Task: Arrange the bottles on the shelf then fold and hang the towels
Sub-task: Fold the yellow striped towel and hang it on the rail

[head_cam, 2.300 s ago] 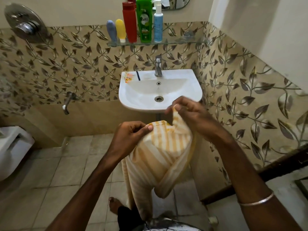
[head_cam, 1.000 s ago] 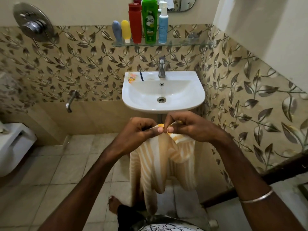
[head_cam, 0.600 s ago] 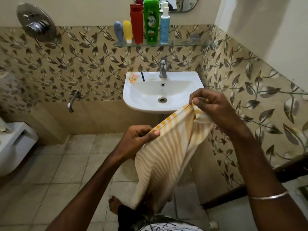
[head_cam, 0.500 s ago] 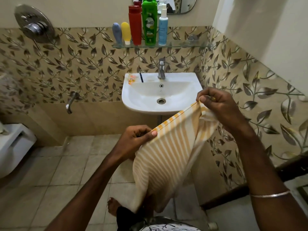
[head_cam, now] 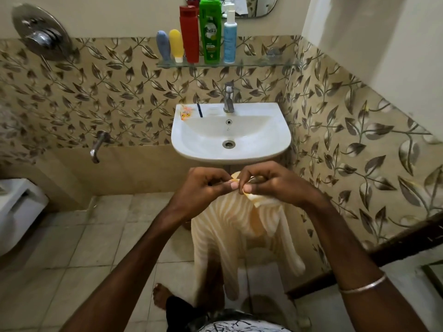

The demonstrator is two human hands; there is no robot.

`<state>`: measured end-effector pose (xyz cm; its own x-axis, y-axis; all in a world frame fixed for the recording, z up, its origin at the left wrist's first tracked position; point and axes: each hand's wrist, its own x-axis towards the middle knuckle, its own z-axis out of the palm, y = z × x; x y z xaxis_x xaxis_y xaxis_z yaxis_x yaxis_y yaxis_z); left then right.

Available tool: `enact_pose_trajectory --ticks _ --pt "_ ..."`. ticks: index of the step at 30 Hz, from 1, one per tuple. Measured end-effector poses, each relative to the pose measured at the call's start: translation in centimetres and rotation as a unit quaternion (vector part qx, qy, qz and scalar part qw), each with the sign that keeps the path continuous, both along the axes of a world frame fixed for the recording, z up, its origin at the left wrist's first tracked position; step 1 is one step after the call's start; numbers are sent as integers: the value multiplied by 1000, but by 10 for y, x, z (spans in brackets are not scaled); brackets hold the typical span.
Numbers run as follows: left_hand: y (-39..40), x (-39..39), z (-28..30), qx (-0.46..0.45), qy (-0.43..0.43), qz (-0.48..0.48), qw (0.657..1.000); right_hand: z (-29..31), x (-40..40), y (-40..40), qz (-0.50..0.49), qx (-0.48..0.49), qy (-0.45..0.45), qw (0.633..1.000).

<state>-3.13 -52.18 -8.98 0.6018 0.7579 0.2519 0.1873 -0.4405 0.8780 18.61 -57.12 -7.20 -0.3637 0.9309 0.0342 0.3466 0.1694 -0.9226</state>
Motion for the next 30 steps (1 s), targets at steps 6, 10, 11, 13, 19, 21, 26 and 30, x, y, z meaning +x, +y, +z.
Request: enact_pose_trajectory --ticks 6,10,11,13,19,21,26,30 --pt "-5 -8 -9 -84 -7 17 996 7 3 3 -70 53 -36 996" --pt "-6 -11 -20 -132 -34 39 990 12 13 1 -121 61 -27 990" --pt "-6 -13 -21 -143 -41 42 988 13 18 -1 -137 62 -18 988" --pt "-3 -19 -25 -148 -36 41 987 16 32 -4 -188 68 -4 980" --pt "1 -14 -24 -110 -37 49 992 8 58 -7 -273 52 -49 959" --pt "0 -7 -19 -91 -33 41 994 5 50 -10 -219 37 -57 973" --pt "-1 6 -12 -40 -6 -10 999 -4 10 -13 -27 -5 -21 999" --pt "1 0 -6 -55 -6 -5 998 -7 1 -10 -24 -4 -18 1000"
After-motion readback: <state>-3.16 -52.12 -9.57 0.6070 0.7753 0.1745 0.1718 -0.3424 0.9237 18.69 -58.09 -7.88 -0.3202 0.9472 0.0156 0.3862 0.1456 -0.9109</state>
